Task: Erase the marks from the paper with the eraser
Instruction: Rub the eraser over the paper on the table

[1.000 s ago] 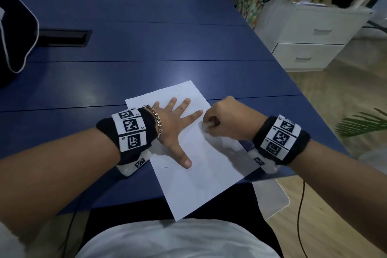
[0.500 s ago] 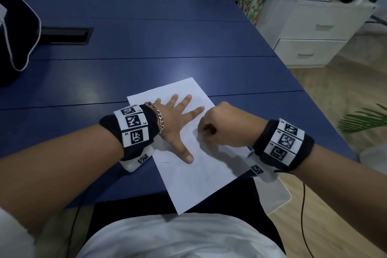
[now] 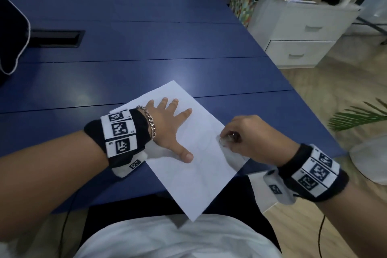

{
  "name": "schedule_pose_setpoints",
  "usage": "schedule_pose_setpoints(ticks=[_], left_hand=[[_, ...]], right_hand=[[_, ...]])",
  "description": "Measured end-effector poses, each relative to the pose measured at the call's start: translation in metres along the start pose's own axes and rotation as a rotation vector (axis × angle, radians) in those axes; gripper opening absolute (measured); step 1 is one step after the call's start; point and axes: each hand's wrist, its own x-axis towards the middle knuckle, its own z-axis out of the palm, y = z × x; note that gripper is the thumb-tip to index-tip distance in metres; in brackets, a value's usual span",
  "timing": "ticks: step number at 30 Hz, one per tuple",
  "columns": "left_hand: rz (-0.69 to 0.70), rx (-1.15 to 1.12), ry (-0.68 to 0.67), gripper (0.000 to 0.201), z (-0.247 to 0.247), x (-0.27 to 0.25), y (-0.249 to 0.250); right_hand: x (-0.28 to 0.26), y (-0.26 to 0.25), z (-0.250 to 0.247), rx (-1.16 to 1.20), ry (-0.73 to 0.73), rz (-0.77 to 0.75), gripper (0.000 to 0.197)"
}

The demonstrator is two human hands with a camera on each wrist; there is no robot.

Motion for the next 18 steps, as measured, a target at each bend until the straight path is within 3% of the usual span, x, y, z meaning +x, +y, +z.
schedule_pose_setpoints(ticks=[4,11,15,18], left_hand=[[0.058,-0.010,0.089,0.145,0.002,-0.004,0.004],[0.077,-0.103,0.031,0.152,0.009,0.010,0.012],[0.068,-0.111,0.028,0.153,0.011,0.010,0.011],[0.053,-0.121,0.009,0.153,0.011,0.010,0.012]], right_hand=[[0.003,0.003,-0.004,-0.015,-0.021,0.013,0.012],[0.036,-0.020,-0.020,0.035,-0.040,-0.055,0.006],[0.055,-0.027,-0.014,-0.013,-0.020,-0.018,0.009],[0.049,-0.036,-0.008,-0.022,-0.102,-0.079,0.010]])
